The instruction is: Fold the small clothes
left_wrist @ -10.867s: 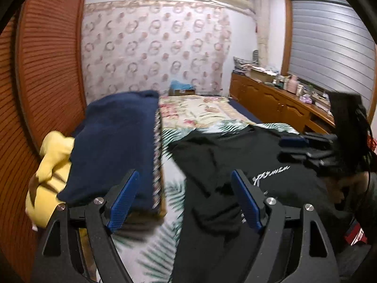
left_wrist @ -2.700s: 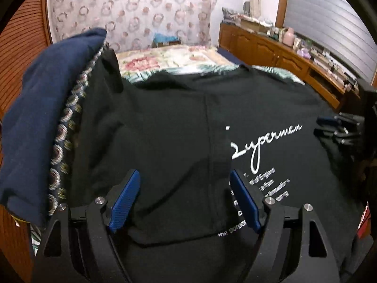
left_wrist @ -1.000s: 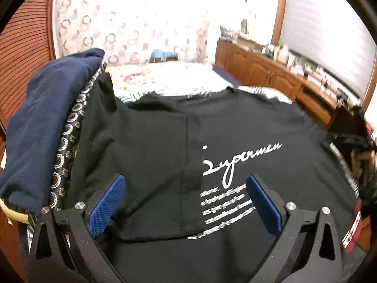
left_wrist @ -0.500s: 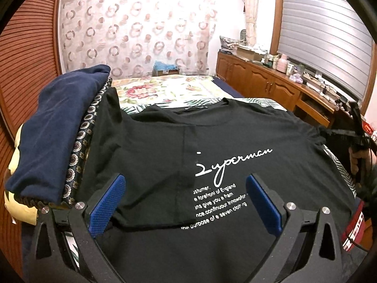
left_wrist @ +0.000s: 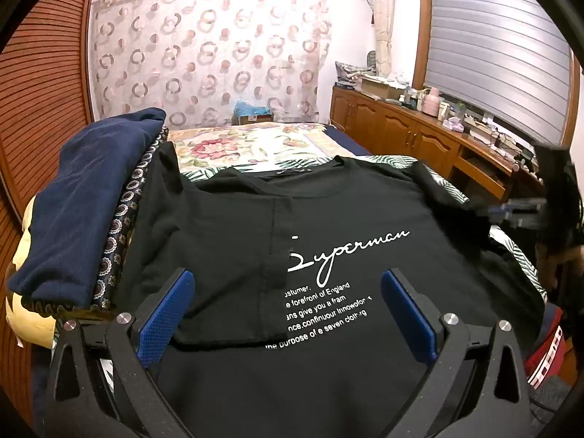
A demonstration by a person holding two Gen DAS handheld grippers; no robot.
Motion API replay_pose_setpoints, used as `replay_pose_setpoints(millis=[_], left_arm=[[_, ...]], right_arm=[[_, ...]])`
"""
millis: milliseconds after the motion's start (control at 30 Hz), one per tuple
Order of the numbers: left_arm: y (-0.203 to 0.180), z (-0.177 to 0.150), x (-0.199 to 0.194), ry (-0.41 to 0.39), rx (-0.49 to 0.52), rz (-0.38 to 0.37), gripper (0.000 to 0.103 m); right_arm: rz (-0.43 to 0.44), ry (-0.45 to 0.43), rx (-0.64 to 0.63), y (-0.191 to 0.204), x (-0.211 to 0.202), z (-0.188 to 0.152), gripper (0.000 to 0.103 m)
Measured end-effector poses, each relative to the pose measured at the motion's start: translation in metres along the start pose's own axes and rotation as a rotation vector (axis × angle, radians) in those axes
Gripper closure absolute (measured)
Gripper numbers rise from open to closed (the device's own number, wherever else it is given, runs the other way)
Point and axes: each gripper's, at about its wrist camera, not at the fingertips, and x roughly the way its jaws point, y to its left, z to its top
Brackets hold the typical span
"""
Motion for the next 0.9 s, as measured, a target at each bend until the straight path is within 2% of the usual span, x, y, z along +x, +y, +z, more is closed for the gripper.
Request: replay_pose_setpoints(millis=[33, 100, 200, 233, 267, 367, 500, 700, 900], left_arm=[[-0.001, 0.000, 0.000, 0.000, 0.001, -0.003, 0.000], [-0.001, -0.001, -0.001, -0.002, 0.001, -0.007, 0.000], [-0.003, 0.000, -0.002, -0.007, -0.001, -0.009, 0.000], [-0.003, -0.001, -0.002, -0.009, 0.000, -0.010, 0.000], [-0.003, -0.001, -0.003, -0.009, 0.001, -0.011, 0.000], [-0.006, -0.001, -0.003, -0.011, 0.004, -0.012, 0.000], [-0.007, -0.002, -0.004, -0.010, 0.002, -0.016, 0.000], [-0.009, -0.003, -0.004, -0.009, 0.005, -0.016, 0.000], [-0.010, -0.005, -0.004, -0.005, 0.004, -0.017, 0.000]], right_arm=[[0.000, 0.015, -0.007, 0.002, 0.005, -0.004, 0.090], [-0.003, 0.051, -0.016, 0.008, 0.013, -0.012, 0.081], [-0.017, 0.077, -0.017, 0.010, 0.018, -0.015, 0.073], [-0.019, 0.076, -0.014, 0.008, 0.017, -0.012, 0.070], [-0.020, 0.070, -0.008, 0.006, 0.014, -0.011, 0.063], [-0.006, 0.028, 0.005, 0.001, 0.000, 0.002, 0.056], [-0.052, -0.024, 0.039, -0.013, -0.018, 0.007, 0.053], [-0.157, 0.017, 0.121, -0.055, 0.001, 0.012, 0.053], [-0.137, 0.090, 0.212, -0.082, 0.038, 0.020, 0.053]])
